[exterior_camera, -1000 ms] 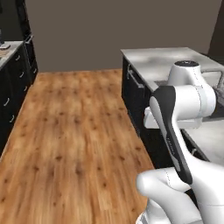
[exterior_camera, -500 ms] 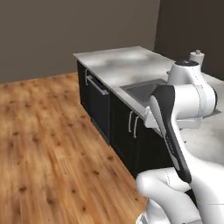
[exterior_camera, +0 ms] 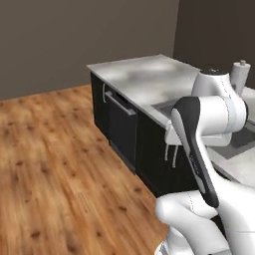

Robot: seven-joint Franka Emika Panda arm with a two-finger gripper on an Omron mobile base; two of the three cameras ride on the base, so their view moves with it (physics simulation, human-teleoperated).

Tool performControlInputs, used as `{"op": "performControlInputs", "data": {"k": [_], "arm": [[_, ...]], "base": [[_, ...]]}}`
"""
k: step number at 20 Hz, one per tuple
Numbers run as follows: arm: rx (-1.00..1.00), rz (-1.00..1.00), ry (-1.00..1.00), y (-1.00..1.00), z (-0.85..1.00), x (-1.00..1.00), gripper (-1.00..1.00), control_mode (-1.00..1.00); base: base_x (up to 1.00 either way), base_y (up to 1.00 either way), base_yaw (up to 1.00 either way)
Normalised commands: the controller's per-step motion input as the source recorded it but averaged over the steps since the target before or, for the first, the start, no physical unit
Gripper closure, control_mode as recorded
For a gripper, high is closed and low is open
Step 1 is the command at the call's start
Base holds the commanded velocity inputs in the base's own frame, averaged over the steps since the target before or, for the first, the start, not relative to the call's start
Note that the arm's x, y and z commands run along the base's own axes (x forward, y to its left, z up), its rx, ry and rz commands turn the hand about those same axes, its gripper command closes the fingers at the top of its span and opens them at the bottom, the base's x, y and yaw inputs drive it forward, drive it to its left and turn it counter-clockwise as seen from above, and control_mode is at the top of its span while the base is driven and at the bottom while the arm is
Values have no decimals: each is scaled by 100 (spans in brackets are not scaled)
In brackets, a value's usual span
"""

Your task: Retrieve the fish from the fridge and place it on the cutting board.

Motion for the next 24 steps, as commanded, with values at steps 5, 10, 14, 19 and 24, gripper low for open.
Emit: {"op": "performControlInputs", "data": {"k": [5, 10, 14, 19, 24], "arm": [[0, 0, 0, 0, 0, 0, 100, 100], [0, 0, 0, 0, 0, 0, 100, 100], [0, 0, 0, 0, 0, 0, 100, 100], [0, 0, 0, 0, 0, 0, 100, 100], [0, 0, 0, 0, 0, 0, 100, 100]], "base": [[91, 54, 9], [95, 30, 14], [96, 51, 24], [100, 63, 31], [100, 56, 36]]}}
